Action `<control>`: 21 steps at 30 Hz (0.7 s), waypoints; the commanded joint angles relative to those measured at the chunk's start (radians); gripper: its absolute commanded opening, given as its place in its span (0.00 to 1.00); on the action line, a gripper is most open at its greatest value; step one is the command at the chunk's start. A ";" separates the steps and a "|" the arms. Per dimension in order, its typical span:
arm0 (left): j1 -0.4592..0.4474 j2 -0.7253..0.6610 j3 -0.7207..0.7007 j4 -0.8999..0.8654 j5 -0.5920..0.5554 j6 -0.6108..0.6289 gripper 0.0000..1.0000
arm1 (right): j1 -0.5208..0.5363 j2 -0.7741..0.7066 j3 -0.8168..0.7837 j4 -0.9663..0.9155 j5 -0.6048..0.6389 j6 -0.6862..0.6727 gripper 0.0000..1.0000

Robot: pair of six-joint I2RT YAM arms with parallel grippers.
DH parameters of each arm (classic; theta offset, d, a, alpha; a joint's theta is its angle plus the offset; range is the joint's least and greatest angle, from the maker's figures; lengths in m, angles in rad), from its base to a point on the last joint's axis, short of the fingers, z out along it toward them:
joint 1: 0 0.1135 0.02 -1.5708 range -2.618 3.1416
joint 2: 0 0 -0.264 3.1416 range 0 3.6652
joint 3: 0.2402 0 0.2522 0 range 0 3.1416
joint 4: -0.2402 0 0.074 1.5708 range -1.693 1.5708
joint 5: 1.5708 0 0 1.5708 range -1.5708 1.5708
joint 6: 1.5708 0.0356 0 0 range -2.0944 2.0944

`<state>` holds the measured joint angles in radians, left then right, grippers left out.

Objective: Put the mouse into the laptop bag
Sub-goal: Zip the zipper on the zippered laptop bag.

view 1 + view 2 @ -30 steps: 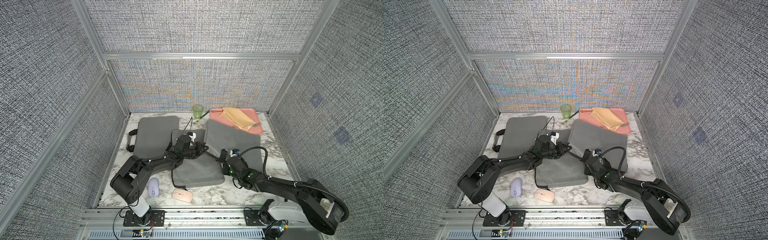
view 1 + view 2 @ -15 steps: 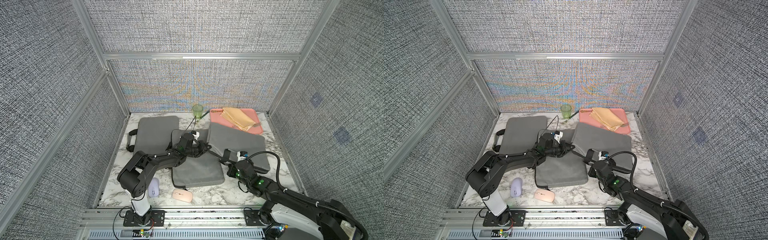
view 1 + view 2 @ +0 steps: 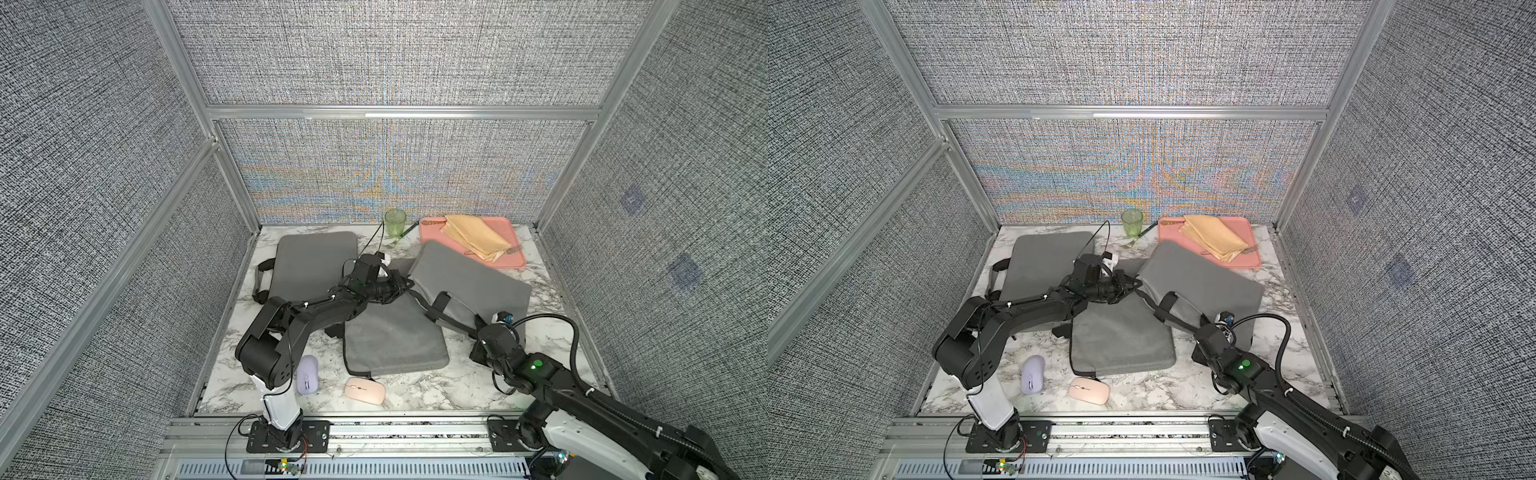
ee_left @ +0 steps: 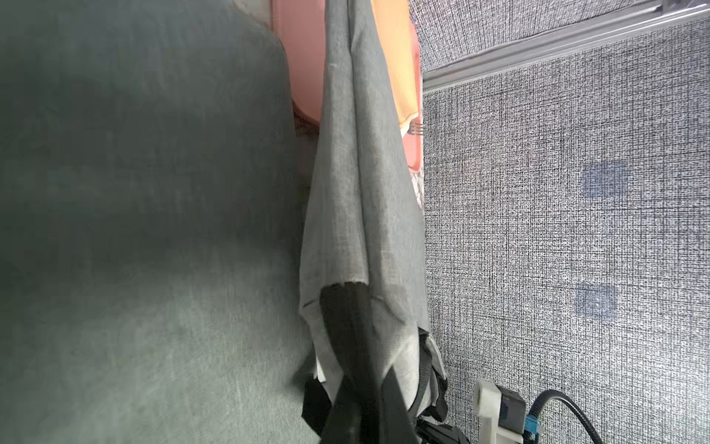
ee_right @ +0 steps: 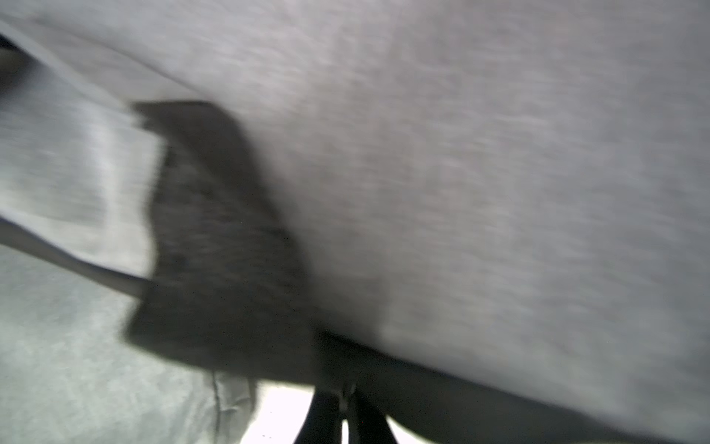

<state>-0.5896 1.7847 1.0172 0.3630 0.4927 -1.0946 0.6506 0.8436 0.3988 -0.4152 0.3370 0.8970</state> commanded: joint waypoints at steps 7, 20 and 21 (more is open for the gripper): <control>0.057 0.096 0.225 -0.071 -0.086 0.098 0.00 | -0.004 -0.031 0.018 -0.136 -0.012 0.019 0.00; -0.013 0.192 0.378 -0.158 -0.121 0.144 0.57 | 0.101 -0.113 0.035 -0.007 -0.177 -0.029 0.00; -0.030 0.199 0.387 -0.157 -0.123 0.148 0.61 | 0.121 -0.107 0.041 0.010 -0.181 -0.025 0.00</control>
<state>-0.5880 1.9766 1.3911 0.1421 0.3748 -0.9722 0.7353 0.7334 0.4198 -0.4805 0.2035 0.8795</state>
